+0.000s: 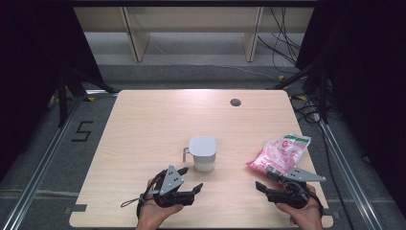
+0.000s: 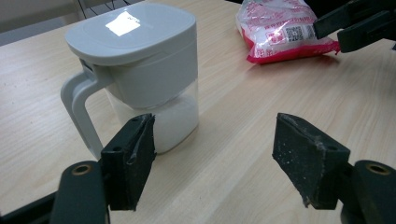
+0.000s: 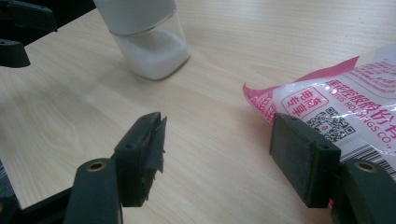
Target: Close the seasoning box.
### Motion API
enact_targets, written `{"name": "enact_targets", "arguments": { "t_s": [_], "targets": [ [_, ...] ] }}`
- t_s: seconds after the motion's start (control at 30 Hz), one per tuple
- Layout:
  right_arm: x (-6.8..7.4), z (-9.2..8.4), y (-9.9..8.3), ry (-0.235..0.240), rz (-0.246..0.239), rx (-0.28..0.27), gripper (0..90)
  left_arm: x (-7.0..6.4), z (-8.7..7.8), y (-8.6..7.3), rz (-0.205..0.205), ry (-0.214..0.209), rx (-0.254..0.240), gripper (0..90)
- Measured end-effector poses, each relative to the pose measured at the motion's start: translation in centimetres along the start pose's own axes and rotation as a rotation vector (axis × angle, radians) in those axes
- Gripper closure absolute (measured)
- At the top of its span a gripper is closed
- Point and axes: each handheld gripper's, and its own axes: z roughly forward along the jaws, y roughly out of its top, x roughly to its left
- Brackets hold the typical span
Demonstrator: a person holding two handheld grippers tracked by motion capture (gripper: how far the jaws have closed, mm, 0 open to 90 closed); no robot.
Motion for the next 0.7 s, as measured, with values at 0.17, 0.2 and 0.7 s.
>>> {"name": "enact_targets", "arguments": {
  "t_s": [0.17,0.2,0.7],
  "targets": [
    [0.2,0.0,0.0,0.003,-0.006,0.0,35.4,-0.1,0.1,-0.6,0.005,0.002,0.01,28.9],
    [0.2,0.1,-0.1,0.005,-0.01,-0.01,35.4,-0.2,0.1,-0.7,0.0,0.003,0.015,28.9],
    [1.2,-0.1,-1.0,0.022,-0.075,0.073,33.4,-0.7,0.1,-2.6,-0.019,0.0,0.03,27.8]
  ]
}}
